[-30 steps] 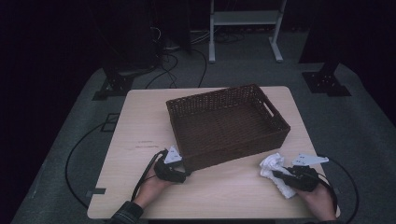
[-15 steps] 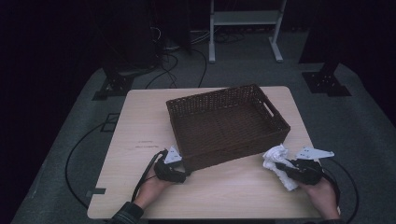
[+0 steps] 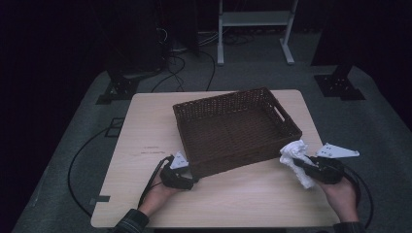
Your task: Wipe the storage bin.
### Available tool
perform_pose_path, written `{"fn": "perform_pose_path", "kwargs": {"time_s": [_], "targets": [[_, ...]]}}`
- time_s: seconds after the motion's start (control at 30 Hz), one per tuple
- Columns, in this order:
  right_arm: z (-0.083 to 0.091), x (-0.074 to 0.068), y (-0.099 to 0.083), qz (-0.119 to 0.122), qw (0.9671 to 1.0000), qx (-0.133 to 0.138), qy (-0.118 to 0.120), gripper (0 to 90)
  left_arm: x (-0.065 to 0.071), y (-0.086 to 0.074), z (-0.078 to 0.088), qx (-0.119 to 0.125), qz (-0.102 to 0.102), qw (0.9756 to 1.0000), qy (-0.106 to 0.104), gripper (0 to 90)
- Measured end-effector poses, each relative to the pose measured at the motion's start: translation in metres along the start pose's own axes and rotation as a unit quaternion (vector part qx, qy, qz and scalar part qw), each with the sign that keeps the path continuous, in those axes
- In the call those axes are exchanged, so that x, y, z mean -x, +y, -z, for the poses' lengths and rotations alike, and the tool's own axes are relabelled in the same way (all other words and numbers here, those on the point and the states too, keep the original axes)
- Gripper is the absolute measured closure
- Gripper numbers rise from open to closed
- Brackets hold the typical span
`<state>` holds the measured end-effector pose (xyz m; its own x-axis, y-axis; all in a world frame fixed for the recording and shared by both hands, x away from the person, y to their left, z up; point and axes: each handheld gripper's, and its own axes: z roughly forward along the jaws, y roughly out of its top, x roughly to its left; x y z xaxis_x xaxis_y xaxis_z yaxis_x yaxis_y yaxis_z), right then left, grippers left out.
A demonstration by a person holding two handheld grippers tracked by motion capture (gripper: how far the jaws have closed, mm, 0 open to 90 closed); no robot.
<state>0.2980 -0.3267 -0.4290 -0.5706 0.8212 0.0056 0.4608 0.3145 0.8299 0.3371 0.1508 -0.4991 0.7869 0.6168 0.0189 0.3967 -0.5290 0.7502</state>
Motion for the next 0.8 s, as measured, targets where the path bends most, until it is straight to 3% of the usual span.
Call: {"fn": "perform_pose_path", "kwargs": {"time_s": [0.53,0.8], "targets": [[0.01,0.016,0.025,0.001,0.9992,0.026,-0.031,73.5,0.0,0.0,0.0,-0.001,-0.001,1.0,0.0,23.2],[0.0,0.034,0.022,-0.016,0.9986,0.013,-0.048,73.5,0.0,0.0,0.0,0.001,0.0,1.0,0.001,23.2]]}}
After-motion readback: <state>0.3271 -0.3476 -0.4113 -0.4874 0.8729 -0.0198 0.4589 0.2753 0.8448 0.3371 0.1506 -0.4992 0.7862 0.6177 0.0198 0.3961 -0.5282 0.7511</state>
